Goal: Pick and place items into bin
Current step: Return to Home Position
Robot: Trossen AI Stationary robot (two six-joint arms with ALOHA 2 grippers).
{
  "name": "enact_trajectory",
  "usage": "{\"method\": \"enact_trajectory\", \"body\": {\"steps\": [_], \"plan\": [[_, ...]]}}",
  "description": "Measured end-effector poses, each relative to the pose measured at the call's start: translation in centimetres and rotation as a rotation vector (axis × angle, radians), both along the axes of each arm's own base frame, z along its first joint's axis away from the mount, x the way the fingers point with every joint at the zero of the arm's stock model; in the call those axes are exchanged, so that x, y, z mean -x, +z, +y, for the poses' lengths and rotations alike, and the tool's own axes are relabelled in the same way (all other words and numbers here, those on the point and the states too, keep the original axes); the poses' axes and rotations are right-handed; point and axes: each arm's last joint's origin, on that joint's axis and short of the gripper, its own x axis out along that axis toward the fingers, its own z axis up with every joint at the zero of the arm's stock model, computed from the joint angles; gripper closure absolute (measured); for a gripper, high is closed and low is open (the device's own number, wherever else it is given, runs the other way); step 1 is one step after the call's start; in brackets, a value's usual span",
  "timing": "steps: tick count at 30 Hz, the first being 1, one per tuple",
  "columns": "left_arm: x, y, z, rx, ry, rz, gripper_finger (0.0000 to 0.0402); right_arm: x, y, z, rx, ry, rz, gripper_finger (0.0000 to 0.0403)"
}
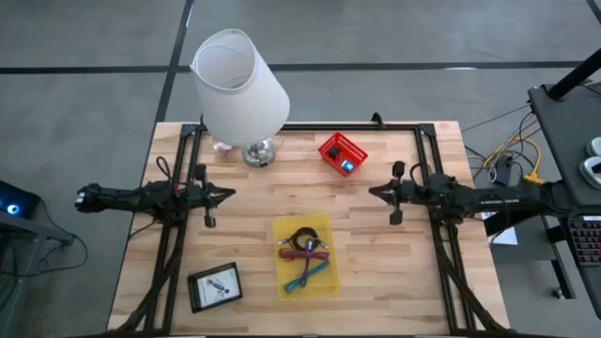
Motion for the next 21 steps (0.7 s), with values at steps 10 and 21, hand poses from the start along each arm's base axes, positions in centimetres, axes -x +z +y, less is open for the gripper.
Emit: {"method": "enact_trajectory", "body": {"steps": [10,21], "plan": [[0.0,0.0,-0.1,0.070,-0.018,-0.010,0.0401,1.9,-0.5,0.3,-0.076,0.003,0.040,0.0394],[-0.1,-0.2,-0.3,0.124,-0.087,0.001,0.0401,2.8,-0.2,0.3,-0.033,-0.040,0.004,0.0394]]}}
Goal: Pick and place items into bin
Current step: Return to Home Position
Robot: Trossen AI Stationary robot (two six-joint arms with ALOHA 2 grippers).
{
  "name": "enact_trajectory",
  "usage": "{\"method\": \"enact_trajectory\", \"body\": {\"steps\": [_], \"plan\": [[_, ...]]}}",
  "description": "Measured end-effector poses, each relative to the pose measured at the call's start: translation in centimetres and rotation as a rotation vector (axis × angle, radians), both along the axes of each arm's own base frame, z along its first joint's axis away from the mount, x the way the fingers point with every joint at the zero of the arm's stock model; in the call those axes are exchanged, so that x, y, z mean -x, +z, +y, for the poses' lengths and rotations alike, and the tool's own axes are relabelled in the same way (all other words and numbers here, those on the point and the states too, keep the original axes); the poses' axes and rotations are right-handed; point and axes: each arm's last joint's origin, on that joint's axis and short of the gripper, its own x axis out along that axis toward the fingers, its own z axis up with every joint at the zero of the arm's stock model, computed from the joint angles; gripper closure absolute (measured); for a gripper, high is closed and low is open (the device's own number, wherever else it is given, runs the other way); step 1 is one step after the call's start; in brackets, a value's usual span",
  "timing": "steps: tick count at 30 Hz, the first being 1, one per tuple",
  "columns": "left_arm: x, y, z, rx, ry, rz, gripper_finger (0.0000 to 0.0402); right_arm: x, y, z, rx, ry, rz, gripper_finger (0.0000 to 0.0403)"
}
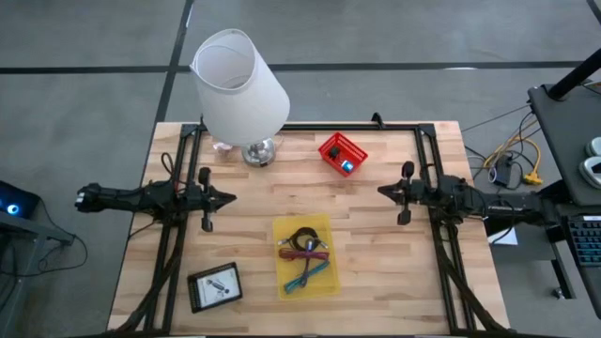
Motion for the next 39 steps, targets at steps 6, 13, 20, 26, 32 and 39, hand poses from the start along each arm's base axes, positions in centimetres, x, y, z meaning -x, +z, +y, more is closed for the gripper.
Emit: {"method": "enact_trajectory", "body": {"steps": [6,13,20,26,32,39], "plan": [[-0.11,-0.15,-0.01,-0.001,0.000,0.017,0.0401,0.62,0.18,0.05,0.010,-0.008,-0.033,0.0394],[0.00,-0.06,0.00,0.029,0.003,0.000,0.0401,0.71,0.25,0.22,-0.020,0.042,-0.047,0.0394],[0.00,-0.08,0.00,0.025,0.003,0.002,0.0401,0.71,0.24,0.22,-0.037,0.043,-0.048,0.0394],[0.00,-0.07,0.00,0.017,0.002,0.003,0.0401,0.71,0.24,0.22,-0.026,0.043,-0.047,0.0394],[-0.04,-0.12,0.00,0.016,0.002,0.010,0.0401,0.70,0.27,0.22,0.100,0.046,-0.032,0.0394],[-0.24,-0.02,-0.02,0.025,0.004,-0.015,0.0401,0.70,0.25,0.22,0.123,0.047,-0.027,0.0394]]}}
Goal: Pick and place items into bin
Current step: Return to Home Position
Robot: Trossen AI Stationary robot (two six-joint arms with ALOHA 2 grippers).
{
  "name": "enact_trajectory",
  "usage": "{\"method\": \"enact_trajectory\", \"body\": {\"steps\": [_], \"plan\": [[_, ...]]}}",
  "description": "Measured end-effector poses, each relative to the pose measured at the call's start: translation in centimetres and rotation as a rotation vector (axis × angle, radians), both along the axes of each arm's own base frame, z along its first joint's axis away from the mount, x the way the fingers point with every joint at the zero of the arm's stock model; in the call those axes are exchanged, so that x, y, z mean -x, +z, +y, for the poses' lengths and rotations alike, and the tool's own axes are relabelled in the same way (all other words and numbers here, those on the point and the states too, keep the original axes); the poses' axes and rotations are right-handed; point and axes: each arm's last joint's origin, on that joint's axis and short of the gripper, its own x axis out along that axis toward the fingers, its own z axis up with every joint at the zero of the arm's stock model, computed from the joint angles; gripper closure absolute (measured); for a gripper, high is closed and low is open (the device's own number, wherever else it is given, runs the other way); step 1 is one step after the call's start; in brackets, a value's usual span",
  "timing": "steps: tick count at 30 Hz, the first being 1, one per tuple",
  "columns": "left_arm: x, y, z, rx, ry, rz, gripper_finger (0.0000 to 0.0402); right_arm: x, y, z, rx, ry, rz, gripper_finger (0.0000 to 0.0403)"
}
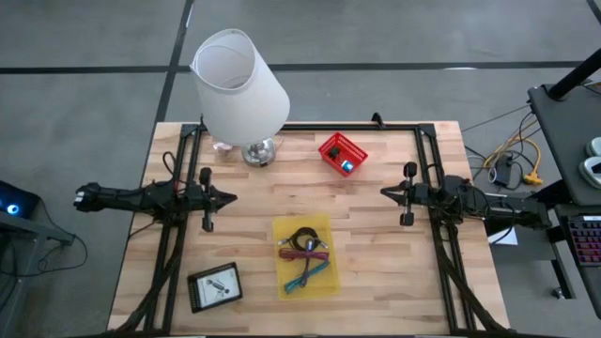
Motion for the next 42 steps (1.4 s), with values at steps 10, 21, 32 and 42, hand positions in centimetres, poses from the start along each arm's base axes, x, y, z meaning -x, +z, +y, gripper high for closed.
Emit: {"method": "enact_trajectory", "body": {"steps": [10,21,32,42], "plan": [[-0.02,0.22,0.00,0.030,0.000,-0.029,0.0402,0.00,0.00,0.00,0.000,0.000,0.000,0.0394],[-0.02,0.27,0.00,0.031,-0.001,-0.035,0.0402,0.00,-0.01,0.00,0.000,0.000,0.002,0.0394],[-0.02,0.28,-0.01,0.032,-0.001,-0.036,0.0402,0.00,-0.01,0.00,0.000,0.000,0.002,0.0394],[-0.02,0.29,-0.01,0.032,-0.001,-0.037,0.0402,0.00,-0.02,0.00,0.000,0.000,0.002,0.0394]]}}
